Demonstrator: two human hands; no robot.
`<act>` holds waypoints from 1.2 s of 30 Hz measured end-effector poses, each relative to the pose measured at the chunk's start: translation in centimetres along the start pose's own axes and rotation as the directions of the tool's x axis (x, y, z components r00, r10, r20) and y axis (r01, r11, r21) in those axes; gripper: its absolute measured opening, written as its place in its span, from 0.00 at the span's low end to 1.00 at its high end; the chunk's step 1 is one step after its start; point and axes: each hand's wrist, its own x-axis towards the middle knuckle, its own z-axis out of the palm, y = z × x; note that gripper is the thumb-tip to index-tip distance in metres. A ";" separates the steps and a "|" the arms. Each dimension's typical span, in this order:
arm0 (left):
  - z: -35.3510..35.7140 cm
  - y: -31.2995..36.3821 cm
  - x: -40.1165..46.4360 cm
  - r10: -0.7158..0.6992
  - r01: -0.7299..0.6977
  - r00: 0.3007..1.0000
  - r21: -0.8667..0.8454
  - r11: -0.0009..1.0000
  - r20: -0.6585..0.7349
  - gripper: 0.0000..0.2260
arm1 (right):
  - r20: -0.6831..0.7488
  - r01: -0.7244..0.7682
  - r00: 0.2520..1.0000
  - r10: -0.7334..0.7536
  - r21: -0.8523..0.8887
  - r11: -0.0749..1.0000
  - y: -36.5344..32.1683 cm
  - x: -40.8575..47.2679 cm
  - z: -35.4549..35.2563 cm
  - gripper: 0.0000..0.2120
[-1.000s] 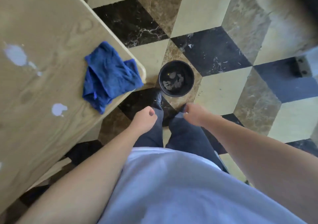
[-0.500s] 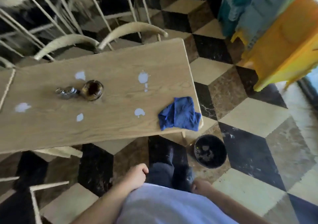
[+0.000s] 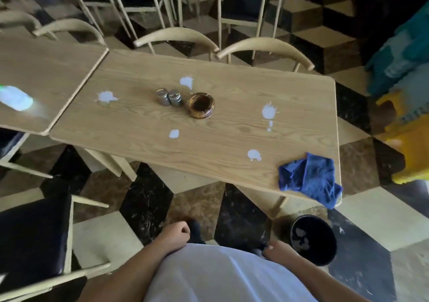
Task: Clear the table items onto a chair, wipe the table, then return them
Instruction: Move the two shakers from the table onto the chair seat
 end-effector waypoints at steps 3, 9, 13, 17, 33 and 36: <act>-3.7 -3.7 1.4 0.021 -0.021 1.000 -0.040 0.999 0.003 0.06 | -0.095 0.026 0.995 -0.026 -0.003 1.000 -4.7 1.9 -1.9 0.17; -9.3 -8.6 2.3 0.073 -0.069 0.990 -0.038 0.997 0.116 0.13 | -0.323 -0.138 0.902 0.287 0.414 0.900 -11.4 5.0 -6.3 0.06; -11.3 -10.5 3.3 0.035 -0.024 0.991 -0.082 0.996 0.129 0.10 | -0.295 -0.101 0.911 0.288 0.518 0.849 -13.9 6.7 -9.7 0.07; -13.1 -10.8 5.4 0.040 -0.027 0.993 -0.112 0.993 0.113 0.10 | -0.197 -0.111 0.950 0.244 0.517 0.849 -15.6 8.4 -13.0 0.05; -32.0 -2.4 17.2 0.037 -0.053 0.946 -0.041 0.998 -0.323 0.12 | -0.500 0.079 0.847 0.179 0.452 0.889 -23.3 18.7 -37.0 0.15; -35.1 -0.2 20.2 0.070 -0.072 0.903 0.013 0.997 -0.425 0.15 | -0.574 0.089 0.795 0.198 0.432 0.897 -24.5 20.8 -41.1 0.16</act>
